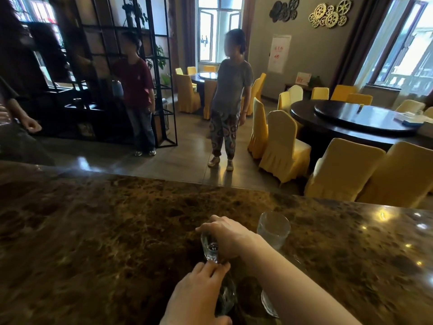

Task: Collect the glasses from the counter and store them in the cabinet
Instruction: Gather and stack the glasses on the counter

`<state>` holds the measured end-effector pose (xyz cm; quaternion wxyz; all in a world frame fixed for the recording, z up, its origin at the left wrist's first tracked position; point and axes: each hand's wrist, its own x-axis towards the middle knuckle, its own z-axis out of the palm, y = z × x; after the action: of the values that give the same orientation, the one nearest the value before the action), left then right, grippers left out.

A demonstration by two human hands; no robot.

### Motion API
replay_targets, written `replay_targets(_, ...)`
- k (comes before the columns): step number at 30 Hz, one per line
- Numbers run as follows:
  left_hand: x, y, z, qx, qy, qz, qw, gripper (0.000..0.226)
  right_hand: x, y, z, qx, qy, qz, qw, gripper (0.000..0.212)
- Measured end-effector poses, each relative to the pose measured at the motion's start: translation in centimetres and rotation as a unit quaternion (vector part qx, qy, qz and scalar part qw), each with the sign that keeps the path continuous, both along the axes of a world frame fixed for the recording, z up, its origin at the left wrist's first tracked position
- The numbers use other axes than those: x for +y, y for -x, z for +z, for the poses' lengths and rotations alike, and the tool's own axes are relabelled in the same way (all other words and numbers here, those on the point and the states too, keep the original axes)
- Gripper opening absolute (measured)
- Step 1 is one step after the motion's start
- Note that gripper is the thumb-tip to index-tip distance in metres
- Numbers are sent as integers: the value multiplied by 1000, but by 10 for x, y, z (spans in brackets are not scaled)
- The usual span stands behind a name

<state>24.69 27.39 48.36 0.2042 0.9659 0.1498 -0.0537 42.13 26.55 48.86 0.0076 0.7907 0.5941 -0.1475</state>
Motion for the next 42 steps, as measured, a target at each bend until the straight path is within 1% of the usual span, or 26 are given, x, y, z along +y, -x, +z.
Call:
replay_targets(6, 5, -4, -5, 23, 1, -10, 1000, 83, 0, -2, -2, 4, -16, -1, 1000, 87)
replay_targets(9, 8, -6, -6, 24, 14, -9, 1000, 79, -1, -3, -3, 1, -24, -3, 1000, 86)
replay_targets(13, 8, -6, -7, 18, 8, -12, 1000, 76, -2, -1, 1, -11, -36, -21, 999, 84)
replay_targets(18, 11, 0, -6, -7, 10, -13, 1000, 75, -15, 1, 31, -35, -81, -55, 995, 87)
replay_targets(21, 16, 12, -3, -32, 18, 10, 999, 77, -34, 7, 61, -39, -107, -77, 991, 88)
replay_targets(26, 36, 42, 11, -73, 6, 31, 997, 81, -85, 33, 101, -60, -153, -111, 980, 88)
replay_targets(30, 45, 68, 34, -94, -14, 39, 995, 83, -138, 60, 120, -82, -160, -131, 975, 90)
replay_targets(33, 35, 93, 50, -104, -35, 50, 993, 82, -184, 82, 128, -73, -161, -146, 973, 93)
replay_targets(37, 10, 123, 67, -97, -49, 64, 992, 81, -250, 105, 122, -67, -146, -168, 973, 91)
replay_targets(42, -34, 164, 69, -86, -64, 93, 990, 82, -329, 133, 89, -50, -121, -178, 975, 89)
